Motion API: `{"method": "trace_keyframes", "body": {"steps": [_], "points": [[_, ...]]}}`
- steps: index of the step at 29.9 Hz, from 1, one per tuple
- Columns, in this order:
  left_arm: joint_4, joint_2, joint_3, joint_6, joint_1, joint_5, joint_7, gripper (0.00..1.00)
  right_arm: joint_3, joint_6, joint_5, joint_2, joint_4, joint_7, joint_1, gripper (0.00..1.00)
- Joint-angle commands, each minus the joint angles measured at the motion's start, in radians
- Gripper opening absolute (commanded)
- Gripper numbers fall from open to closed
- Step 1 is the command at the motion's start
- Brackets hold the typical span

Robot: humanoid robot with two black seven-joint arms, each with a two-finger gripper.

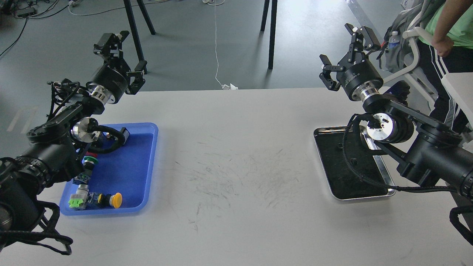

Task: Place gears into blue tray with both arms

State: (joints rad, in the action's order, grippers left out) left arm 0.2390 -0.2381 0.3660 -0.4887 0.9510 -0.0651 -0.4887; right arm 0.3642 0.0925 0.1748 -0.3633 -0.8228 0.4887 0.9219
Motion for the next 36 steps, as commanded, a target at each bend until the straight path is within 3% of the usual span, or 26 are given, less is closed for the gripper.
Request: {"method": "trace_keyframes", "body": {"steps": [1, 36], "points": [[0.0, 0.0, 0.001, 0.0, -0.002, -0.001, 0.0, 0.99, 0.001, 0.0, 0.0, 0.0, 0.001, 0.0, 0.0, 0.99], [0.0, -0.003, -0.001, 0.0, -0.009, -0.001, 0.0, 0.99, 0.018, -0.005, 0.011, -0.002, 0.008, 0.0, -0.006, 0.99]]}}
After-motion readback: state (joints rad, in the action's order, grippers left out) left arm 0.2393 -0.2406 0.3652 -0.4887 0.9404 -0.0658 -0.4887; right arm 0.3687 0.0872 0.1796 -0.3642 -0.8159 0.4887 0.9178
